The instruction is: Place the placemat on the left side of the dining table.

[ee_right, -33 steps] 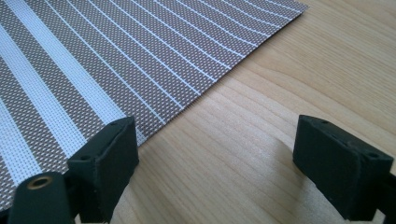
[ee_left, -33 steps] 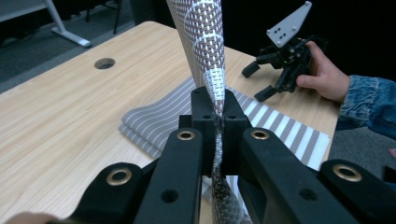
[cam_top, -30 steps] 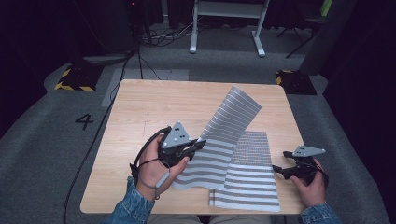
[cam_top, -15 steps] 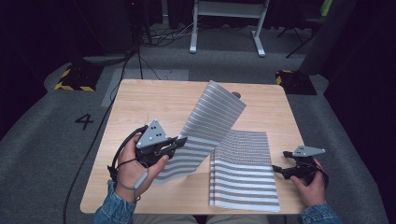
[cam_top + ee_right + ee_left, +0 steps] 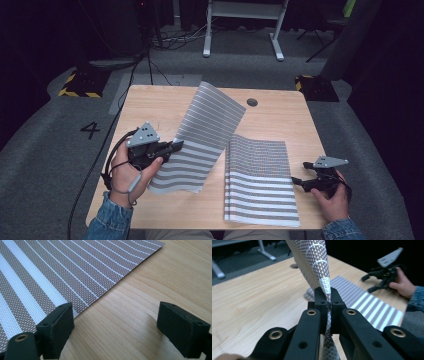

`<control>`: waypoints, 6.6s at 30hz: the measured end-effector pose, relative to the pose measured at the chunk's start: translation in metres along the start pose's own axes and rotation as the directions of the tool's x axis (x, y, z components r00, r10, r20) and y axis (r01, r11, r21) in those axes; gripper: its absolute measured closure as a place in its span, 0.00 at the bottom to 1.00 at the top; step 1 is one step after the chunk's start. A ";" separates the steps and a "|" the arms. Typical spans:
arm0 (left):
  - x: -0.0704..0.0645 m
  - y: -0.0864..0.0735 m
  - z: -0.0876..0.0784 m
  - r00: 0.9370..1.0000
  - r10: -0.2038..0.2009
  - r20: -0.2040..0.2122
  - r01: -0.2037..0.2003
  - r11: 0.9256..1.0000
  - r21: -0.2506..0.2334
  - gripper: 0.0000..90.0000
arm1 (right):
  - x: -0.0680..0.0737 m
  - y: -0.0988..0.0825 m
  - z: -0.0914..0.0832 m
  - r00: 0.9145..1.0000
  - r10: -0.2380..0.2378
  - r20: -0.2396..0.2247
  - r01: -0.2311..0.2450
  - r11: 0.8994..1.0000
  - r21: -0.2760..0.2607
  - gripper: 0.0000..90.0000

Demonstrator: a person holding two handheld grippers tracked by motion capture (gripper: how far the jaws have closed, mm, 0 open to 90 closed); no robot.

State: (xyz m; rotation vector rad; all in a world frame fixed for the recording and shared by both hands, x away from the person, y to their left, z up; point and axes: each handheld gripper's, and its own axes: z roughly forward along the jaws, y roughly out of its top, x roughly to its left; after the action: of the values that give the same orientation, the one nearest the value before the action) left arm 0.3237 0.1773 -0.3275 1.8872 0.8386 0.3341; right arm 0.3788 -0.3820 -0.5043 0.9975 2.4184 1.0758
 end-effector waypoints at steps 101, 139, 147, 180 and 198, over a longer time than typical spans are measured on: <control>0.013 -0.099 0.113 0.992 0.118 0.037 -0.123 0.941 0.316 0.97 | 0.000 0.000 0.000 1.000 0.001 0.001 -0.001 1.000 0.000 0.16; 0.161 -0.064 -0.010 0.879 -0.122 -0.460 0.131 0.991 -0.013 0.88 | 0.000 0.000 0.000 1.000 0.004 0.002 -0.004 1.000 -0.002 0.16; 0.158 -0.071 -0.045 0.759 -0.138 -0.636 0.109 0.990 -0.084 0.43 | 0.000 0.000 0.000 1.000 0.003 0.002 -0.003 1.000 -0.002 0.16; 0.028 -0.048 0.173 0.984 -0.012 -0.176 0.050 0.977 0.209 0.36 | 0.000 0.000 0.001 1.000 0.002 0.002 -0.002 1.000 -0.002 0.16; 0.027 -0.075 0.220 0.981 -0.011 -0.194 0.070 0.951 0.302 0.31 | 0.000 0.000 0.001 1.000 0.003 0.002 -0.003 1.000 -0.001 0.16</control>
State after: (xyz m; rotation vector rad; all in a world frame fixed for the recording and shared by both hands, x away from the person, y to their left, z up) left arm 0.4370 0.0641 -0.4976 2.1466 1.1093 0.3804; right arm 0.3794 -0.3816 -0.5043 1.0011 2.4155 1.0770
